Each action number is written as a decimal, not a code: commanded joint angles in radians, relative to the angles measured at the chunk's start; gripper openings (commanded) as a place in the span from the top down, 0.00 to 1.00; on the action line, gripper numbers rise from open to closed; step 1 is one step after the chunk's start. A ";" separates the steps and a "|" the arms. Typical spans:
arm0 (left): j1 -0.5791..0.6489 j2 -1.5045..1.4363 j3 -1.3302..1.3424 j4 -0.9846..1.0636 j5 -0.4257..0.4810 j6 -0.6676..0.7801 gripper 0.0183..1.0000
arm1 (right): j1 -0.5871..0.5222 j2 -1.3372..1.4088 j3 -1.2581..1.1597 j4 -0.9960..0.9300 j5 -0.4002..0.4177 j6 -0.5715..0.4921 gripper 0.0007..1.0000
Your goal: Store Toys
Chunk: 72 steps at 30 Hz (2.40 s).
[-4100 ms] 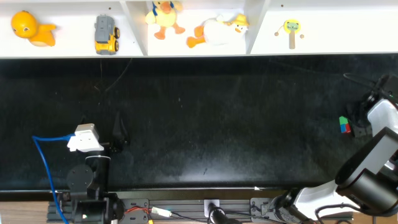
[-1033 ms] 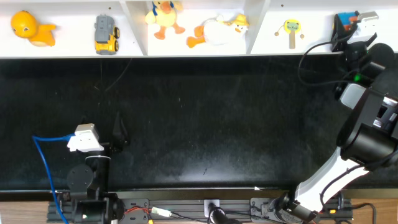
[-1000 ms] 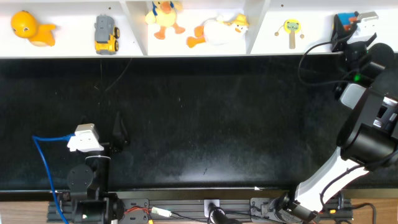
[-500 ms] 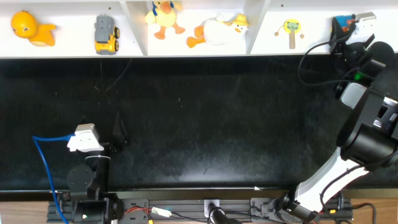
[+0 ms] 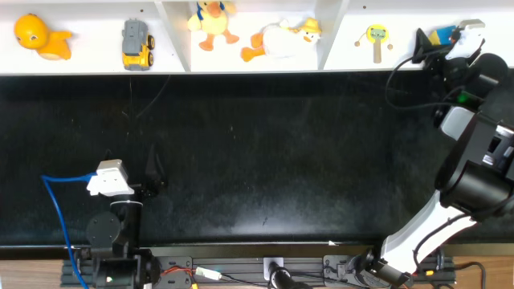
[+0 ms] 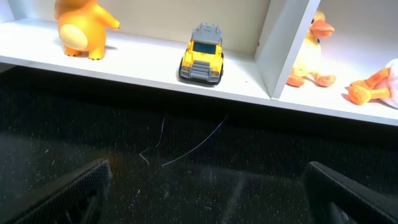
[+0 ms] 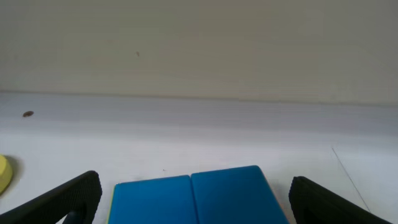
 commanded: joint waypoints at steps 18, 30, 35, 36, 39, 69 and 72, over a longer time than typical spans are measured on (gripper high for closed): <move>-0.005 -0.012 -0.009 0.005 0.009 0.011 0.00 | 0.034 -0.615 0.005 -1.025 0.448 -0.100 0.00; -0.005 -0.012 -0.009 0.005 0.009 0.011 0.00 | 0.201 -0.940 0.005 -1.479 0.416 -0.127 0.00; -0.005 -0.012 -0.009 0.005 0.009 0.011 0.00 | 0.285 -1.057 0.005 -1.587 0.244 -0.167 0.00; -0.005 -0.012 -0.009 0.005 0.009 0.011 0.00 | 0.297 -1.079 0.005 -1.601 0.195 -0.167 0.00; -0.005 -0.012 -0.009 0.005 0.009 0.011 0.00 | 0.327 -1.135 0.005 -1.625 0.060 -0.166 0.01; -0.005 -0.012 -0.009 0.005 0.009 0.011 0.00 | 0.507 -1.481 -0.308 -1.391 0.359 -0.008 0.00; -0.005 -0.012 -0.009 0.005 0.009 0.011 0.00 | 0.511 -1.595 -0.470 -1.247 0.358 0.029 0.01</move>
